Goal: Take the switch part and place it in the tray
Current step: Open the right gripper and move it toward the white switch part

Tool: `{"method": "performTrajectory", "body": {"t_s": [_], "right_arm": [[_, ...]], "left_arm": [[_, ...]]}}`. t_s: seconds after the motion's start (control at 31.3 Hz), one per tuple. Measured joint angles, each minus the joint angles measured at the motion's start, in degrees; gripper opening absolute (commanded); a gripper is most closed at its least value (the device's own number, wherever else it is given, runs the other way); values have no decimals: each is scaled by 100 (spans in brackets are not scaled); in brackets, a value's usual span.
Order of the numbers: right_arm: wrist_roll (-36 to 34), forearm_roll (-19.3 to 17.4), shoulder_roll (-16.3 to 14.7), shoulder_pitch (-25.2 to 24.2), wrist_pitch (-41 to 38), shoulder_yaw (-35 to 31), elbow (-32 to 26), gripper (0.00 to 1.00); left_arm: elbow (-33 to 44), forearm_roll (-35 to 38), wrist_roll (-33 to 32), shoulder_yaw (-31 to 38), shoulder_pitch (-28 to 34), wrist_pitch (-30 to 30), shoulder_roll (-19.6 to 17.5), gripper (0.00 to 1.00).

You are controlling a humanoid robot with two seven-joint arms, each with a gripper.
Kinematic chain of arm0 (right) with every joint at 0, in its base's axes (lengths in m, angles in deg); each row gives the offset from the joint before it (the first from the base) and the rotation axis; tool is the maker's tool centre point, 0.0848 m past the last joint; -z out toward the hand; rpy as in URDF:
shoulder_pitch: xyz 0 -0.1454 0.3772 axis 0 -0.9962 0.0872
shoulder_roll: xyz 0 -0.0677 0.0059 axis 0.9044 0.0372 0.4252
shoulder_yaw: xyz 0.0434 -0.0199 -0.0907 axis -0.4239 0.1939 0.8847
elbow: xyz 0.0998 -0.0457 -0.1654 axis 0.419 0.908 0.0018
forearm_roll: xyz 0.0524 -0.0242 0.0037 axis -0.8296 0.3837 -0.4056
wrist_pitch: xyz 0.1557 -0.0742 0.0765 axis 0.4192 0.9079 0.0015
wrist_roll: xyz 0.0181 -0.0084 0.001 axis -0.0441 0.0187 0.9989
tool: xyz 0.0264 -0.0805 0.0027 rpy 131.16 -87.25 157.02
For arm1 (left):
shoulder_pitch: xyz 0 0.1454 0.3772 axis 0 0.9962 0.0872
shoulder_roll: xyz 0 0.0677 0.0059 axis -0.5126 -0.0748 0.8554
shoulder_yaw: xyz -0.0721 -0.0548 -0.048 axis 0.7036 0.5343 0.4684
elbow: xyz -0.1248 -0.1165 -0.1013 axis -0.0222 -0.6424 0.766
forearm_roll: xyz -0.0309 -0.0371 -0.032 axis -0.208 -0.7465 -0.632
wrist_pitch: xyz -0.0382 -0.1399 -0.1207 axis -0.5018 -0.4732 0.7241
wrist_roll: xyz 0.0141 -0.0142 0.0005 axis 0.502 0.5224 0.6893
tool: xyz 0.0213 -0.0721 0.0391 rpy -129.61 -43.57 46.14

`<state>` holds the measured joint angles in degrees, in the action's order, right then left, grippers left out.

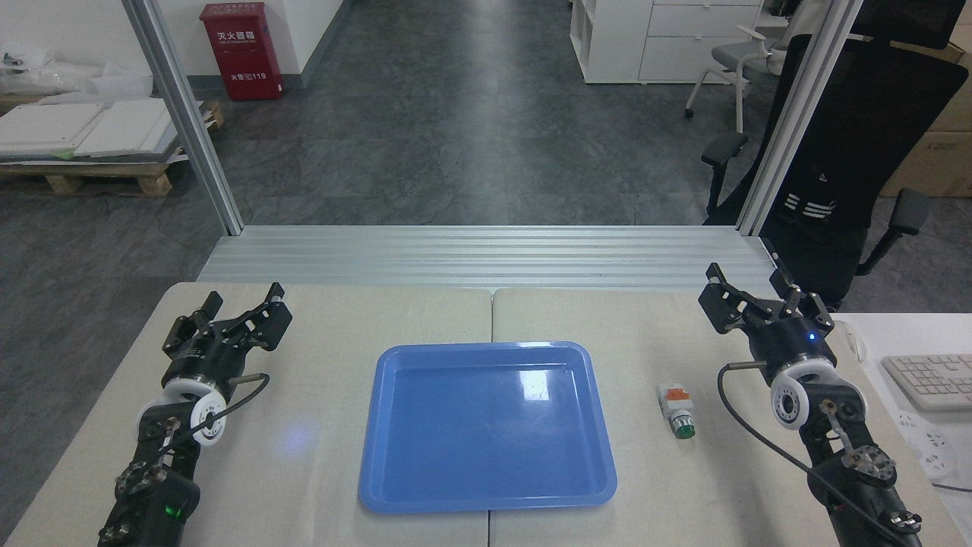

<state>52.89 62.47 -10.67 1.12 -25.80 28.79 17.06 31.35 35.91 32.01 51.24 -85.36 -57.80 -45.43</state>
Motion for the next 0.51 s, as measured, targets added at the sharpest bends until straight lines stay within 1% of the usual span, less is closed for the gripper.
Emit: {"method": "performTrajectory", "body": {"t_s": [0.19, 0.51], "right_arm": [[138, 2, -27, -38, -28, 49, 0, 99], [180, -7, -36, -43, -75, 45, 0, 99]], "left_arm": [[0, 0, -1, 0, 0, 0, 0, 100], [0, 0, -8, 0, 0, 0, 0, 100]]}}
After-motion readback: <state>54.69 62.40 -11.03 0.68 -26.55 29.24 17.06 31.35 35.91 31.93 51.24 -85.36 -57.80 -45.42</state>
